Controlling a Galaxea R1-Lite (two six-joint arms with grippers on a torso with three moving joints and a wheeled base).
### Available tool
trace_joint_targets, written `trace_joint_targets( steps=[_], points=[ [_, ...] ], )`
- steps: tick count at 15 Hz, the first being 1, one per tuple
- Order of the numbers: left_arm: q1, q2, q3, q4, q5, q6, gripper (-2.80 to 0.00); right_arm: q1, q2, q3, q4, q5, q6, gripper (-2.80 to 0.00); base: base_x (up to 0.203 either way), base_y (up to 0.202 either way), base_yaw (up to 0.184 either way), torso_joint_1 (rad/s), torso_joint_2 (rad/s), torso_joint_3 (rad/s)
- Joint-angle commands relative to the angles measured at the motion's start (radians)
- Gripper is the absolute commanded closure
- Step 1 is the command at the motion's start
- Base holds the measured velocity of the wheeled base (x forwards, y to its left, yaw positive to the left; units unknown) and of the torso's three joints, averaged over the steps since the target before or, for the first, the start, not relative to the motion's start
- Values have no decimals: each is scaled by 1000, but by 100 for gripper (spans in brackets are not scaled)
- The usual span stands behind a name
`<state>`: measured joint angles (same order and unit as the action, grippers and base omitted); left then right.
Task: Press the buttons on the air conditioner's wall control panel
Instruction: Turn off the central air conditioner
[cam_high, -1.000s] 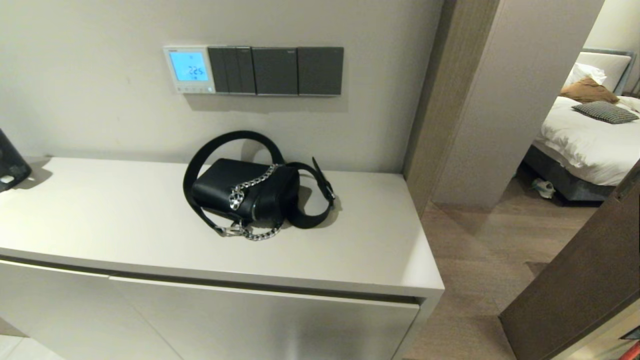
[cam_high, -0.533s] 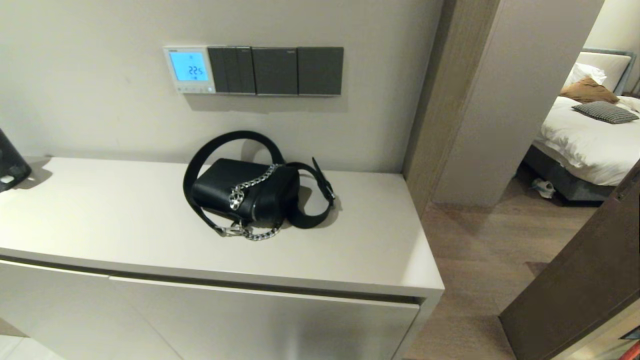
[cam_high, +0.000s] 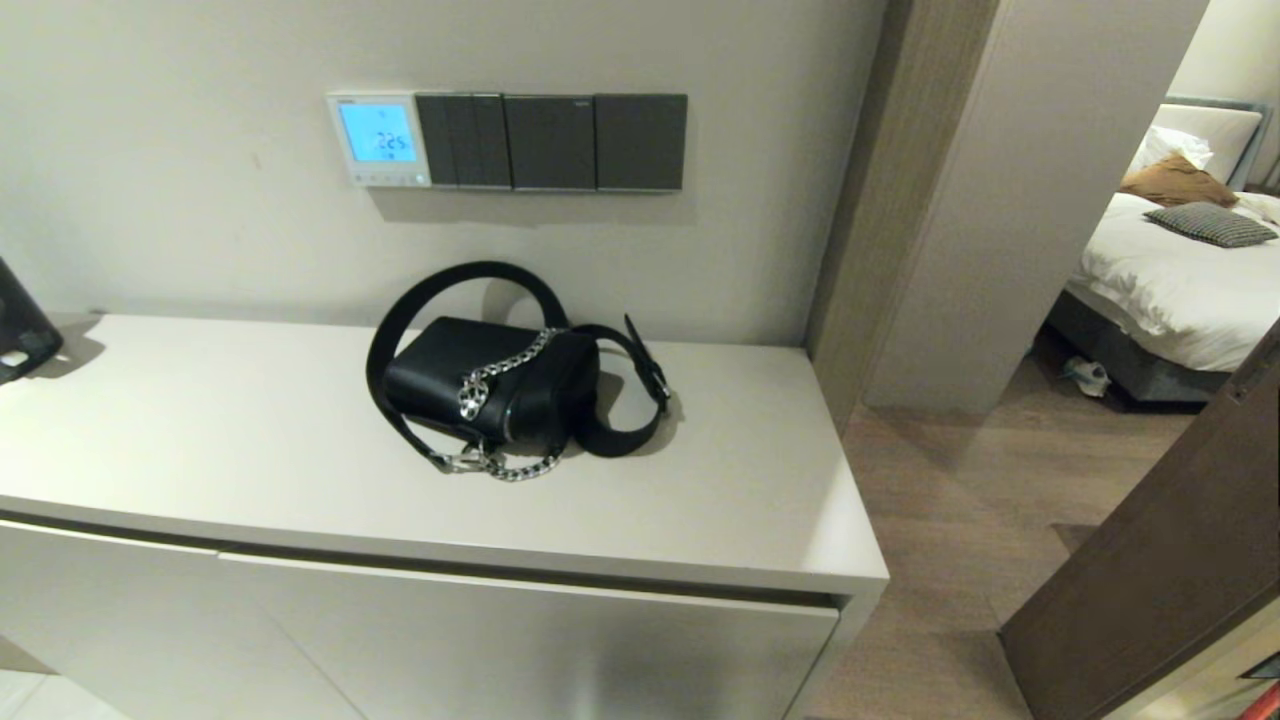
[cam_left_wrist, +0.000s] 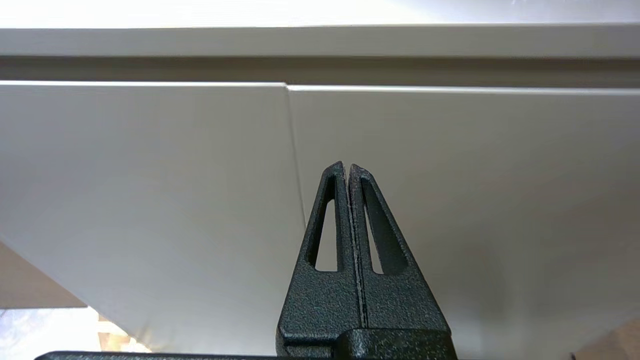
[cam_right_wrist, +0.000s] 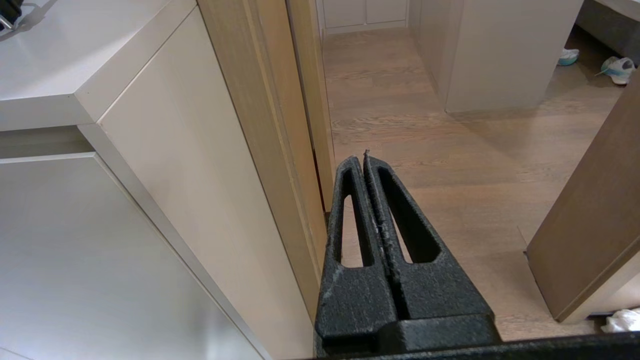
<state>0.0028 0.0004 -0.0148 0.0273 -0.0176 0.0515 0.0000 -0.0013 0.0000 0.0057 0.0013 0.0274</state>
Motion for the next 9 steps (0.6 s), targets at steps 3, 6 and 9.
trace_joint_targets(
  steps=[3, 6, 9],
  points=[
    [0, 38, -226, 72, -45, -4, 0, 0, 1, 2, 0, 0, 0, 0, 0, 0, 0, 0, 0, 0],
    [0, 202, -368, 94, -77, -4, 0, 0, 1, 2, 0, 0, 0, 0, 0, 0, 0, 0, 0, 0],
    [0, 379, -475, 50, -116, -5, 0, 0, 1, 2, 0, 0, 0, 0, 0, 0, 0, 0, 0, 0]
  ],
)
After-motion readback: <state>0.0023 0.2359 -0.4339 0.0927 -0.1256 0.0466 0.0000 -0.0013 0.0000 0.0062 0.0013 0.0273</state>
